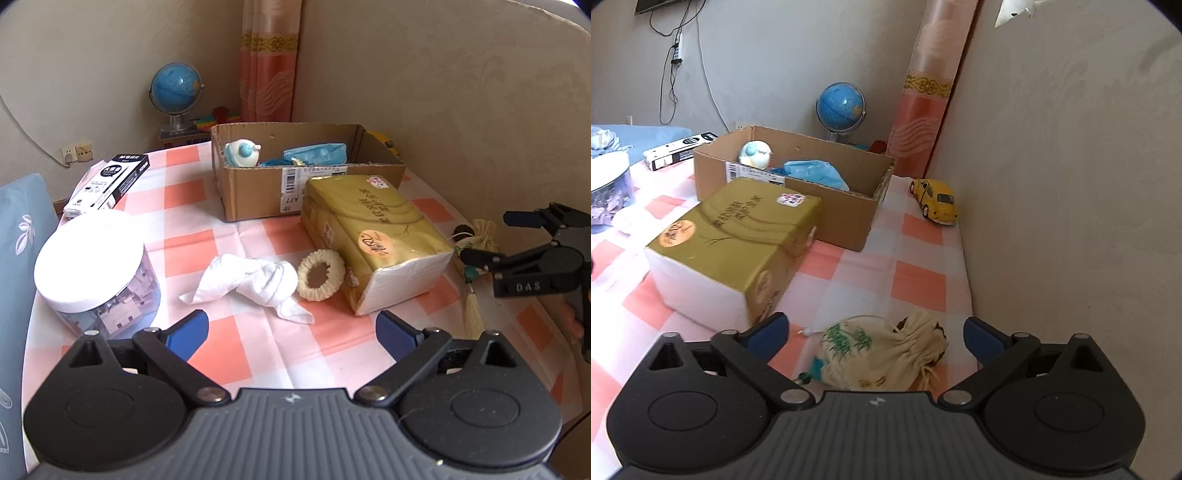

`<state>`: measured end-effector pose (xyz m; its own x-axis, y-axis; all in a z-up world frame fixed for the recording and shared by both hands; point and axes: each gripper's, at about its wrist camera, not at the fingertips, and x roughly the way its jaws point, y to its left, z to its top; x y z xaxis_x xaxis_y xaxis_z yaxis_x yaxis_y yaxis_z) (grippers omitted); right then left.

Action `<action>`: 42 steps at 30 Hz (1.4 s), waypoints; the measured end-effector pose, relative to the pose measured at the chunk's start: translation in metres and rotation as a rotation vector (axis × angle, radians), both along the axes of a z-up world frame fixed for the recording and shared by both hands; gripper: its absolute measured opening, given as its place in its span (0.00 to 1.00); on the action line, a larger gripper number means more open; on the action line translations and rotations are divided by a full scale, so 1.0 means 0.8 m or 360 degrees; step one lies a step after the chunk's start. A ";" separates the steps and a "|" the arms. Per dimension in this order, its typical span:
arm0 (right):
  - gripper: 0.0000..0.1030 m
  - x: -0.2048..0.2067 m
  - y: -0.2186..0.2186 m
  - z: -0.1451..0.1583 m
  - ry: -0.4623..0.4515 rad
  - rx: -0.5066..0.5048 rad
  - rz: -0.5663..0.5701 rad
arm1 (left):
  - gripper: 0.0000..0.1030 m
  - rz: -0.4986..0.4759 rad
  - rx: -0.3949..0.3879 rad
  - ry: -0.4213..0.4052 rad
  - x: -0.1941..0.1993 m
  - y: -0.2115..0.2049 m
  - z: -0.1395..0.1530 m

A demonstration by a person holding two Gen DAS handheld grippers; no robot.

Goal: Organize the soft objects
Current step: 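Move both tools back over the table toward the cream pouch and sock, then close the right tool on the cream drawstring pouch while the left closes on the white sock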

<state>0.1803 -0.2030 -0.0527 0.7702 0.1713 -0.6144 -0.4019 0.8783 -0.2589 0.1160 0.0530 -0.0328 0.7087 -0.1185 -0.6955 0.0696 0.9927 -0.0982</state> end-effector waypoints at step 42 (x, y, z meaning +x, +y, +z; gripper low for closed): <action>0.94 -0.080 0.014 -0.028 0.0384 0.0262 0.0116 | 0.94 -0.0060 0.0020 0.0045 0.003 -0.010 -0.010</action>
<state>0.1161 -0.1914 -0.0753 0.5876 0.3329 -0.7375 -0.4978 0.8673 -0.0051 0.1187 0.0450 -0.0406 0.6838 -0.1360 -0.7169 0.1046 0.9906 -0.0882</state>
